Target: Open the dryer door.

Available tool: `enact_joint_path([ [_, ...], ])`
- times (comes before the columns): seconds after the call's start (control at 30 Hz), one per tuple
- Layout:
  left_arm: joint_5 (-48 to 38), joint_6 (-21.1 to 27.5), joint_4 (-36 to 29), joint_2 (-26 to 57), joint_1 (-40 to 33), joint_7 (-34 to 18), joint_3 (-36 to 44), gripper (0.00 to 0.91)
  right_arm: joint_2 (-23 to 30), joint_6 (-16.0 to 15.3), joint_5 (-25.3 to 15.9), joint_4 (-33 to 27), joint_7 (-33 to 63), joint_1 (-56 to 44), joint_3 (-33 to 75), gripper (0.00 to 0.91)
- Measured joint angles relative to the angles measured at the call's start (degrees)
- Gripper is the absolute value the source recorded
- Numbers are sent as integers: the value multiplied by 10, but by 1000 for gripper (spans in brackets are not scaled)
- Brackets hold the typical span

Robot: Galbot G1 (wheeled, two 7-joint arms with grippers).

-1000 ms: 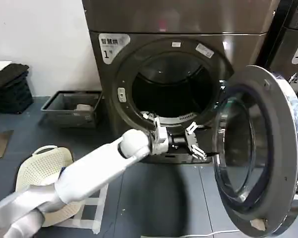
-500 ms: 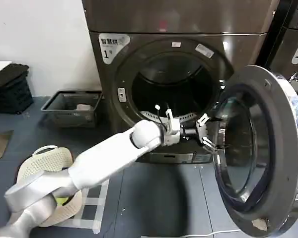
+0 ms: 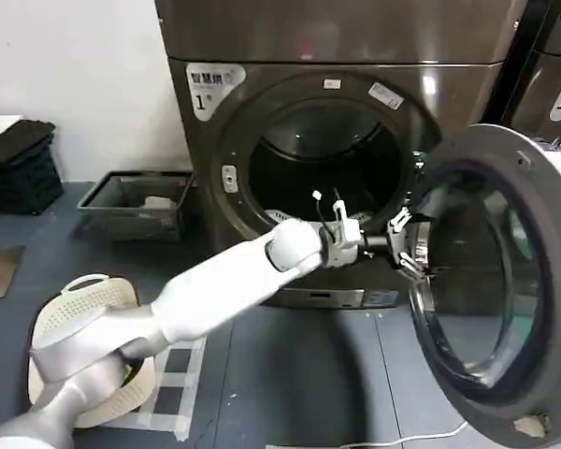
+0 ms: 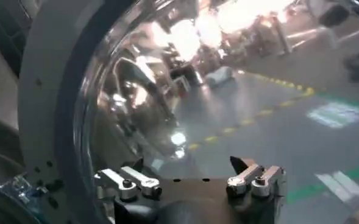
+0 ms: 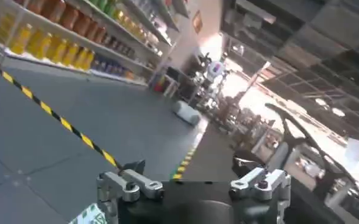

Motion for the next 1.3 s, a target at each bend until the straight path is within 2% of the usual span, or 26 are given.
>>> enact_joint_path([
  [0.17, 11, -11, 16, -22, 0, -7, 0, 907, 5, -8, 1, -8, 19, 0, 4, 907],
  [0.3, 22, -23, 31, -44, 0, -13, 0, 907, 8, -28, 0, -20, 53, 3, 11, 907],
  [0.37, 27, -27, 40, -56, 2, -17, 0, 907, 9, -41, 0, -25, 70, 3, 14, 907],
  [0.53, 44, -40, 59, -76, 8, -23, 0, 907, 8, -96, -14, -37, 128, 4, 24, 907],
  [0.73, 63, -49, 83, -101, 21, -30, -12, 907, 8, -133, -27, -37, 149, 2, 36, 907],
  [1.07, 88, -63, 126, -146, 37, -36, -24, 907, 21, -128, -25, -22, 146, -6, 45, 907],
  [1.3, 86, -61, 141, -146, 35, -35, -26, 907, 24, -129, -21, -6, 143, -6, 46, 907],
])
